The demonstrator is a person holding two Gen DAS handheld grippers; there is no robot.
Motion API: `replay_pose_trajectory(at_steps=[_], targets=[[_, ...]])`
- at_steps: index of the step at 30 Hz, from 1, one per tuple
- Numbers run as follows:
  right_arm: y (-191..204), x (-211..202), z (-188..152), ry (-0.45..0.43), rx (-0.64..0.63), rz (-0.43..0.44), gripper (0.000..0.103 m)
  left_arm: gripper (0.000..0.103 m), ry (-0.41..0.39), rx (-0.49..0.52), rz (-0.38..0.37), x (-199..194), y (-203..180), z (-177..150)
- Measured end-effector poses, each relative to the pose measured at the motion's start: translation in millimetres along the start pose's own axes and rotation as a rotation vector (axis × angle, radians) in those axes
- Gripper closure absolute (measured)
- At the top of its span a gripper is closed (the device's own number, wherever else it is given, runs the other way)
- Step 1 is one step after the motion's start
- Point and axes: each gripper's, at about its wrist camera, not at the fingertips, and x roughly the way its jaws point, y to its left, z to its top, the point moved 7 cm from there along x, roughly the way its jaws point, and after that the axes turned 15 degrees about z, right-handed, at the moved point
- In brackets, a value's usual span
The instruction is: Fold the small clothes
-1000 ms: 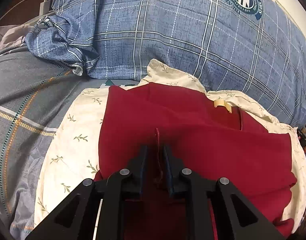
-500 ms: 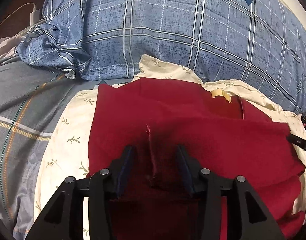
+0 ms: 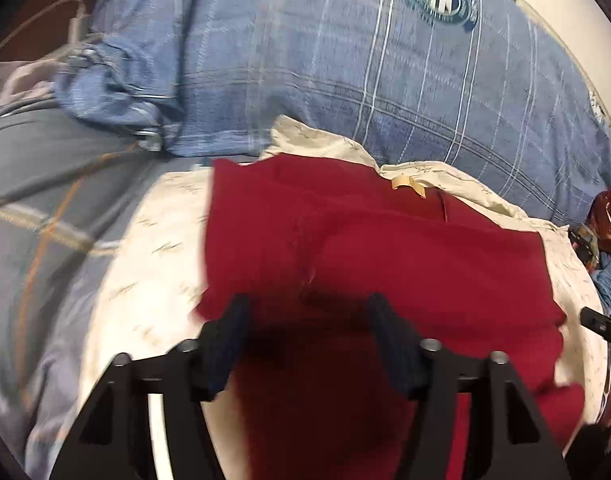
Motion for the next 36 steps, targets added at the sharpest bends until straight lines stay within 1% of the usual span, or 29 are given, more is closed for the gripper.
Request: replay_pose_trajectory(at_steps=[1,3,5,6,7,8,10,12,14,15,16,17,18,19,20,22,25,27,28,30,32,33,34,36], targets=[[3.3,-8.8,-6.4,-0.004,0.003,0.032,0.03,0.039,-0.001,-0.001,-0.001,-9.3,5.7,-5.0],[10.9,-26.2,-28.1,0.002,0.027,0.121,0.03,0.038,0.005,-0.009,-0.024,-29.9,16.3,-22.0],[14.6,-36.2,-48.5,0.023,0.045,0.173,0.03,0.037,0.029,-0.005,-0.044,-45.9,25.0,-47.6],[16.9,-39.3,-59.2,0.034,0.045,0.188,0.03,0.037,0.051,0.014,-0.042,-52.3,28.0,-63.8],[18.3,-40.5,-66.7,0.041,0.044,0.192,0.03,0.037,0.068,0.031,-0.037,-56.4,29.9,-74.4],[19.4,-40.8,-76.5,0.054,0.042,0.192,0.03,0.037,0.095,0.056,-0.029,-61.9,32.2,-92.7],[21.4,-36.7,-95.8,0.087,0.044,0.202,0.03,0.037,0.128,0.065,-0.035,-69.3,35.7,-115.0],[21.4,-31.4,-108.4,0.115,0.042,0.193,0.03,0.037,0.155,0.046,-0.05,-73.9,38.1,-127.6],[21.7,-25.0,-116.1,0.118,0.043,0.194,0.03,0.037,0.18,0.004,-0.059,-71.4,41.5,-135.5],[20.7,-21.3,-118.3,0.115,0.044,0.189,0.03,0.038,0.184,-0.012,-0.054,-69.8,42.0,-136.4],[17.5,-14.8,-117.9,0.114,0.052,0.166,0.031,0.038,0.173,-0.018,-0.049,-70.3,41.4,-136.3],[15.7,-9.9,-119.4,0.115,0.057,0.149,0.041,0.039,0.162,-0.021,-0.048,-71.1,39.5,-134.6],[18.4,-6.2,-118.9,0.106,0.05,0.161,0.055,0.039,0.162,-0.024,-0.056,-71.0,37.2,-133.7],[23.4,-3.3,-119.2,0.104,0.036,0.185,0.092,0.039,0.166,-0.03,-0.06,-71.1,36.2,-133.9],[27.3,0.7,-121.9,0.123,0.025,0.191,0.097,0.039,0.167,-0.033,-0.059,-70.1,36.5,-136.3],[38.0,-0.3,-128.3,0.163,-0.024,0.197,0.097,0.039,0.173,-0.026,-0.066,-73.3,37.2,-140.7],[48.7,-21.5,-135.0,0.154,-0.075,0.209,0.097,0.039,0.173,-0.016,-0.066,-83.6,42.2,-150.6],[43.3,-30.3,-138.0,0.151,-0.07,0.202,0.097,0.039,0.165,-0.013,-0.053,-91.8,48.7,-158.4],[39.6,-30.0,-138.8,0.153,-0.062,0.2,0.094,0.039,0.169,-0.016,-0.051,-95.0,50.9,-162.8],[28.3,-28.8,-139.6,0.15,-0.01,0.185,0.083,0.038,0.189,-0.023,-0.057,-100.5,51.6,-169.6],[21.5,-31.1,-142.0,0.144,0.077,0.23,0.048,0.038,0.207,-0.018,-0.072,-107.2,50.5,-179.3],[20.6,-34.2,-145.1,0.143,0.103,0.263,0.045,0.038,0.209,-0.014,-0.078,-110.2,49.9,-183.1],[21.1,-36.5,-148.1,0.144,0.104,0.282,0.044,0.038,0.213,-0.011,-0.075,-111.4,49.9,-186.8],[20.6,-39.4,-156.8,0.167,0.085,0.279,0.044,0.038,0.231,-0.013,-0.071,-109.1,49.4,-192.1]])
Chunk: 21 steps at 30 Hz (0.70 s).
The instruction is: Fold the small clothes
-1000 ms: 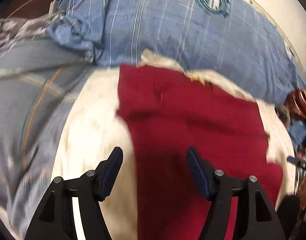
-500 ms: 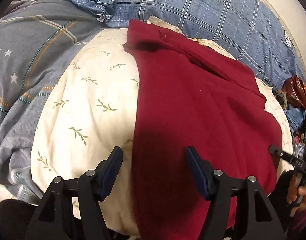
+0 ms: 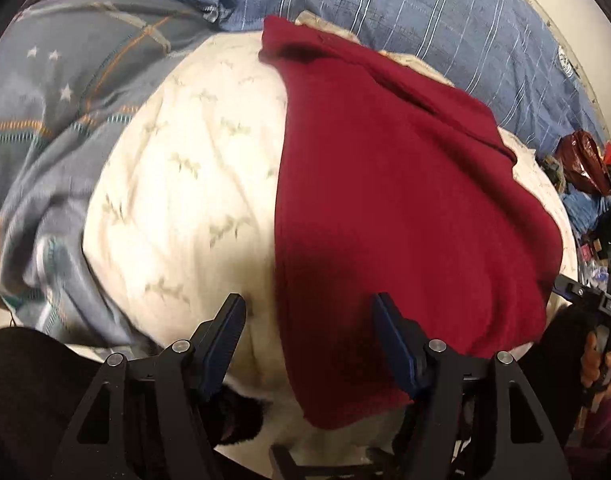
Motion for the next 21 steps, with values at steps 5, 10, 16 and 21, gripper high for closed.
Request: replay_pose_trajectory(at_steps=[5,10,16,21], targets=[[-7.6,2.8,-17.5,0.027,0.052,0.038,0.044,0.038,-0.005,-0.001,-0.003,2.2,-9.2,-5.4],[1.6,9.9,-18.1,0.033,0.018,0.038,0.044,0.04,-0.009,0.069,0.024,3.9,-25.1,-9.8],[9.1,18.8,-17.7,0.054,-0.031,0.0,0.091,0.092,-0.01,0.053,-0.037,-0.7,-26.2,-2.9],[51.7,-6.5,-29.5,0.084,-0.103,0.097,0.092,0.093,-0.08,0.111,-0.069,-48.0,-12.8,-8.5]])
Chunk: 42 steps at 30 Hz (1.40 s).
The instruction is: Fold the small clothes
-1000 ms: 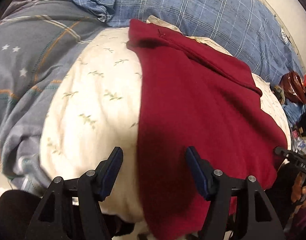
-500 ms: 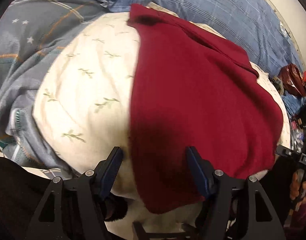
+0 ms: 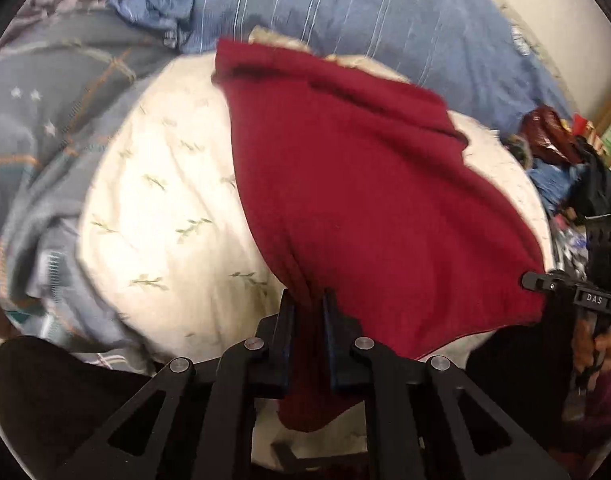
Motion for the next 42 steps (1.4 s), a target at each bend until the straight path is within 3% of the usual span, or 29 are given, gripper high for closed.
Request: replay_pose_trajectory(at_steps=[3,7,10,11,13,15,18,22,24,26,27,35,37,38,42], targets=[[6.5,-2.3,-10.9,0.029,-0.002,0.005,0.092,0.093,0.009,-0.019,0.038,-7.9,20.4,-6.0],[-20.5,19.8,-28.0,0.085,0.114,-0.011,0.092,0.092,0.071,-0.069,0.044,15.8,25.9,-14.2],[-27.3,29.1,-34.1,0.094,0.18,0.018,0.079,0.089,0.076,-0.055,0.061,26.1,16.0,-18.9],[-29.6,30.3,-34.9,0.092,0.201,0.027,0.068,0.089,0.08,-0.043,0.067,29.1,13.5,-20.3],[-33.5,30.8,-35.0,0.078,0.217,0.026,0.055,0.079,0.089,-0.051,0.073,33.1,12.0,-20.5],[-37.2,33.7,-36.2,0.076,0.235,0.023,0.054,0.064,0.107,-0.077,0.062,41.1,15.1,-21.7],[-38.6,43.1,-39.9,0.113,0.25,0.02,0.053,0.052,0.128,-0.075,0.067,49.6,19.1,-21.9],[-29.6,57.6,-43.1,0.15,0.229,0.039,0.054,0.049,0.152,-0.077,0.072,58.0,19.3,-21.3],[-26.4,65.1,-44.7,0.168,0.228,0.029,0.058,0.051,0.181,-0.1,0.078,64.5,23.2,-21.7],[-23.5,65.9,-45.9,0.174,0.215,0.026,0.076,0.051,0.197,-0.135,0.047,63.0,25.8,-21.5],[-20.6,64.0,-45.4,0.173,0.199,0.027,0.079,0.051,0.202,-0.152,0.027,61.7,28.4,-20.9],[-14.6,49.0,-40.6,0.127,0.171,0.035,0.09,0.051,0.2,-0.173,0.006,59.9,42.3,-22.3],[-10.9,46.8,-38.6,0.118,0.154,0.041,0.092,0.065,0.209,-0.161,0.025,63.1,46.7,-23.7],[-8.1,48.1,-35.7,0.112,0.143,0.045,0.092,0.081,0.218,-0.156,0.028,64.6,46.6,-25.0],[-7.4,42.3,-34.1,0.089,0.146,0.04,0.093,0.096,0.209,-0.132,0.031,58.9,40.9,-25.9]])
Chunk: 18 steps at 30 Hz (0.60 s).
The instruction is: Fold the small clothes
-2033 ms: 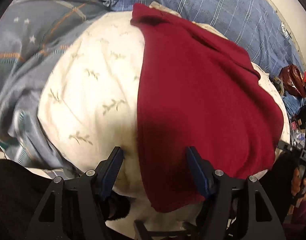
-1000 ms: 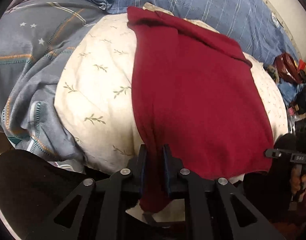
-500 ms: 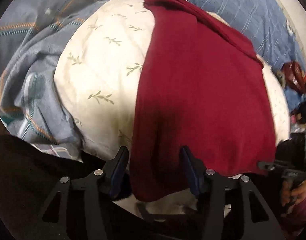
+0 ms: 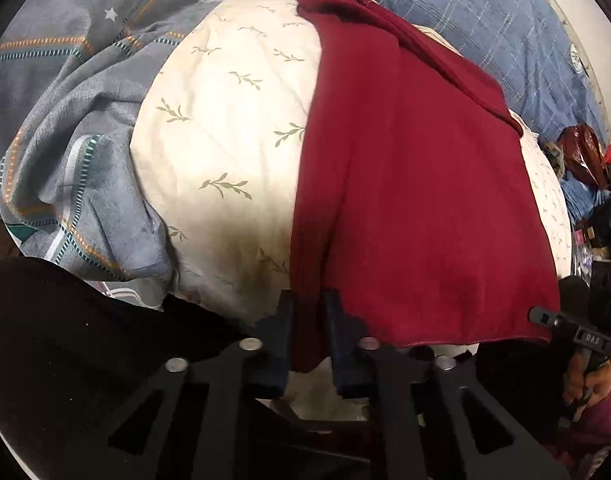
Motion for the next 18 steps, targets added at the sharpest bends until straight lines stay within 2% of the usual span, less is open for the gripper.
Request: replay_pose_trajectory(at_steps=[5,7,8,9,11,14,15,16,17,18], targets=[[4.1,-8.5,5.8,-0.041,0.027,0.047,0.093,0.097,-0.003,0.001,-0.022,-6.5,2.5,-0.6],[4.1,-8.6,7.2,-0.041,0.028,0.038,0.093,0.095,0.003,0.014,-0.013,-5.3,2.9,-1.3],[2.9,-7.9,7.1,-0.036,0.029,0.038,0.093,0.084,0.01,0.014,-0.006,-3.2,3.0,-1.0],[2.0,-7.0,6.9,-0.033,0.033,0.039,0.093,0.068,0.019,0.011,-0.002,-1.3,2.2,-0.7],[-1.3,-3.8,6.1,-0.027,0.053,0.044,0.089,0.059,0.022,0.006,0.004,2.0,-0.7,1.2],[-8.7,3.4,5.7,-0.02,0.09,0.039,0.088,0.059,0.038,0.016,0.022,8.4,-4.4,2.3],[-10.3,5.4,5.7,-0.019,0.101,0.039,0.088,0.063,0.047,0.019,0.031,11.4,-5.0,2.1],[-11.3,7.8,5.7,-0.015,0.11,0.042,0.088,0.069,0.052,0.025,0.037,13.2,-6.2,1.9],[-12.2,8.0,6.5,-0.015,0.113,0.042,0.089,0.085,0.054,0.036,0.039,14.0,-8.1,1.5],[-11.9,7.2,7.7,-0.024,0.112,0.04,0.089,0.092,0.052,0.046,0.042,13.6,-10.6,1.3]])
